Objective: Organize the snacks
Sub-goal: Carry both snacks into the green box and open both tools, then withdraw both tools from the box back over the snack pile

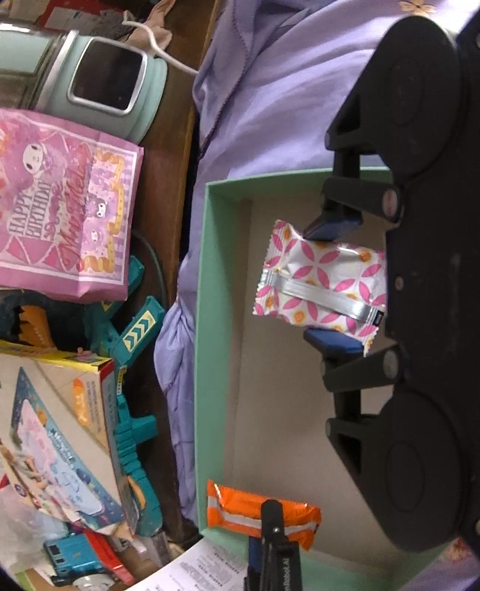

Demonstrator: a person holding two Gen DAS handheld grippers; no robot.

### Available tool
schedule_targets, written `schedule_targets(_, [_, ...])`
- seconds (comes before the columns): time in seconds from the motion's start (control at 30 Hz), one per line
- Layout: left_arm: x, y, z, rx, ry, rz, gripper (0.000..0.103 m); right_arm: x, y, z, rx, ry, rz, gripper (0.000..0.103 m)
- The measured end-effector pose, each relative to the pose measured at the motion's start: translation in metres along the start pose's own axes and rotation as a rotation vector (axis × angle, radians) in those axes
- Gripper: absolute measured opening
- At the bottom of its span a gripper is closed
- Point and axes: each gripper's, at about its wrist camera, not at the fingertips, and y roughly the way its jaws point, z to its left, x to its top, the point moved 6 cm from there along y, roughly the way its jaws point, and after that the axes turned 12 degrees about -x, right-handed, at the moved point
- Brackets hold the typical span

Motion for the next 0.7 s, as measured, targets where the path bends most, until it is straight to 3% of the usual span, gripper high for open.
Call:
schedule_targets(0.13, [-0.001, 0.007, 0.005, 0.018, -0.001, 0.009, 0.054, 0.004, 0.013, 0.000, -0.011, -0.010, 0.001, 0.055])
schedule_targets(0.17, [-0.002, 0.008, 0.006, 0.028, 0.004, 0.010, 0.061, 0.005, 0.015, 0.001, -0.015, -0.016, -0.002, 0.064])
schedule_targets(0.2, [-0.002, 0.008, 0.006, 0.039, 0.008, 0.009, 0.074, 0.004, 0.015, 0.001, -0.020, -0.020, -0.005, 0.079])
schedule_targets(0.27, [-0.002, 0.006, 0.006, 0.068, 0.015, -0.001, 0.092, 0.004, 0.012, 0.000, -0.024, -0.019, -0.030, 0.088])
schedule_targets(0.37, [-0.002, 0.000, 0.001, 0.069, 0.024, -0.019, 0.102, 0.003, 0.005, 0.000, -0.026, -0.018, -0.038, 0.096])
schedule_targets(0.43, [-0.002, -0.005, -0.002, 0.084, 0.037, -0.026, 0.103, 0.002, -0.002, 0.000, -0.029, -0.022, -0.041, 0.101])
schedule_targets(0.7, [-0.005, -0.036, -0.017, 0.080, 0.054, -0.045, 0.103, -0.002, -0.030, 0.005, -0.029, -0.031, -0.055, 0.103])
